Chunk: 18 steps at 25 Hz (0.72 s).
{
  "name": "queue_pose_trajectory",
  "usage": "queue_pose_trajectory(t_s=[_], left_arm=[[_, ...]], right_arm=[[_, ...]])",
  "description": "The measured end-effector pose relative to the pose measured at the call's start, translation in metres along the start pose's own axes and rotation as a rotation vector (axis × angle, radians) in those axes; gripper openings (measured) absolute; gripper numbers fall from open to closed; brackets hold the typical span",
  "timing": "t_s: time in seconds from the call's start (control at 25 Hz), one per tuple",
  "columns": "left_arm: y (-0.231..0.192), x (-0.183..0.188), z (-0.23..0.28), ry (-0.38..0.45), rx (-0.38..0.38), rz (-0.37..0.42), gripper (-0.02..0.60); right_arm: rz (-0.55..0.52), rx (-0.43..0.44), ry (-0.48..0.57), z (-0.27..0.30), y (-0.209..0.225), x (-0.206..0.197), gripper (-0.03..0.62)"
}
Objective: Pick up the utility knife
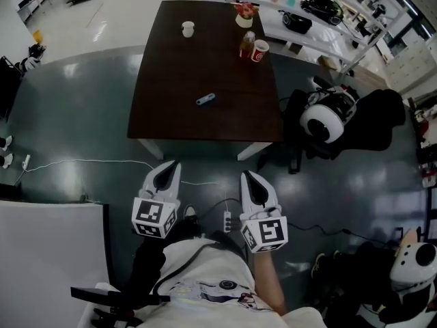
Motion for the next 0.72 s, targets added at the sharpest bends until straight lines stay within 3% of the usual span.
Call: queue_pose_trajectory(t_s=[0.48, 0.72], left_arm=[[-0.037, -0.009, 0.040, -0.042, 0.063, -0.047, -0.002], [-0.042, 0.013, 0.077, -0.014, 0.114, -0.024, 0.000]], right_arm=[[0.015, 0.018, -0.075, 0.046, 0.039, -0.009, 0.002], [0.010, 0.075, -0.021, 0.083, 0.075, 0.005, 0.002]])
Point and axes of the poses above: the fingertips, and each gripper's own axes: z forward along the fingers, y to its right, x out of its top, the point moved 1 cm from there along -z, backward along the fingers, and after that the axes turned 15 degrees about x, right-handed, at the moved point
